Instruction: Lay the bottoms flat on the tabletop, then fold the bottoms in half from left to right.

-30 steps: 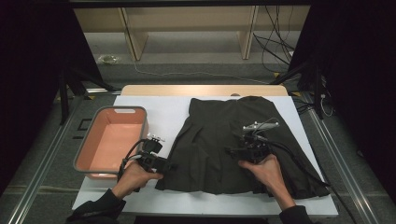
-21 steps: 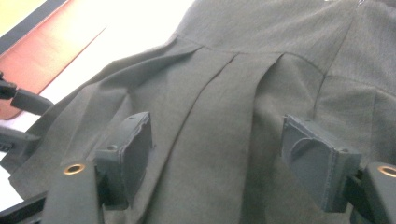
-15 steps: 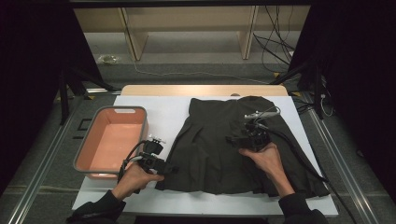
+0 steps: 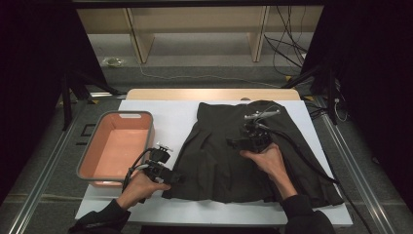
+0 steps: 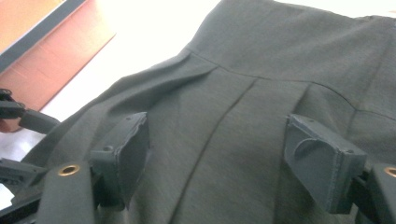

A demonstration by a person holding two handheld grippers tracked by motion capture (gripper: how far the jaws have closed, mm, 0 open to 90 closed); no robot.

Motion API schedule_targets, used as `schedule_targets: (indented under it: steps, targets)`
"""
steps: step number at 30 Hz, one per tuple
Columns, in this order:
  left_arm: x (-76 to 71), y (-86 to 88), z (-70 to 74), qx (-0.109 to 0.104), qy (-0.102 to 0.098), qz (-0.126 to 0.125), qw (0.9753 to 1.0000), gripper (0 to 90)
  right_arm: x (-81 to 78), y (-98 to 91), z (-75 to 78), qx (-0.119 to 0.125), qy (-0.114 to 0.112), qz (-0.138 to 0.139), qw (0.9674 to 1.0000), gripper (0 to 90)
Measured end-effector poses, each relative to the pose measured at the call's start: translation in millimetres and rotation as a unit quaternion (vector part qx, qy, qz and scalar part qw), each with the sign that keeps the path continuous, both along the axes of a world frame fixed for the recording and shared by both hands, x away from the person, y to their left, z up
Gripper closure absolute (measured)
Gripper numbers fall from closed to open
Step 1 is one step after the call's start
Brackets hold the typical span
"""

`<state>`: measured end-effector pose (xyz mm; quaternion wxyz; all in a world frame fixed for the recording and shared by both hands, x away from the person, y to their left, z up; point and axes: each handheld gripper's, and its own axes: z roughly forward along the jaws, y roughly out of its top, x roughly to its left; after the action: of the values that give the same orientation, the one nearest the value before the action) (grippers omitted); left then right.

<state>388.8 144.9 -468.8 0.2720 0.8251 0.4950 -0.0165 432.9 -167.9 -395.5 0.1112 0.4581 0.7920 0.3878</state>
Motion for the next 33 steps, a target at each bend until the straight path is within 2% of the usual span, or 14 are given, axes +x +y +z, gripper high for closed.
schedule_targets:
  steps: [8,12,14,17,20,23,26,28,31,33]
  targets:
    - [0.1,-2.7,-8.3,0.023,0.018,-0.006,0.9996,18.3,7.0,6.9,-2.2,0.002,0.007,0.005,1.0,24.2]
    - [-0.2,-3.0,-8.3,0.029,0.014,-0.013,0.9994,19.1,8.1,6.9,-1.7,0.001,0.008,0.005,1.0,24.1]
    - [-1.1,-2.3,-7.8,0.035,0.007,-0.012,0.9993,25.0,8.3,6.4,-1.0,0.002,0.006,0.004,1.0,24.1]
    - [-1.8,-2.5,-7.2,0.021,0.012,-0.019,0.9995,33.8,8.6,5.8,0.0,0.003,0.005,0.004,1.0,24.2]
    - [-4.5,-6.2,-7.9,0.004,0.021,-0.035,0.9992,47.4,8.4,6.1,0.3,0.002,0.004,0.005,1.0,24.4]
    - [-5.5,-7.2,-8.8,0.007,0.015,-0.04,0.9991,61.8,8.6,7.0,0.5,-0.001,0.005,0.007,1.0,24.5]
    - [-3.7,-5.6,-10.4,-0.004,0.02,-0.037,0.9991,75.9,9.1,7.9,1.0,-0.001,0.005,0.006,1.0,24.8]
    - [-4.8,-6.5,-10.1,-0.007,0.016,-0.042,0.999,84.1,9.1,9.2,1.1,-0.003,0.006,0.007,1.0,24.9]
    - [-7.5,-7.6,-5.0,-0.024,0.009,-0.052,0.9983,86.1,9.6,10.3,1.1,-0.005,0.006,0.007,0.9999,25.2]
    - [-9.8,-9.2,0.1,-0.039,-0.004,-0.053,0.9978,86.4,10.3,11.0,0.8,-0.007,0.007,0.007,0.9999,25.4]
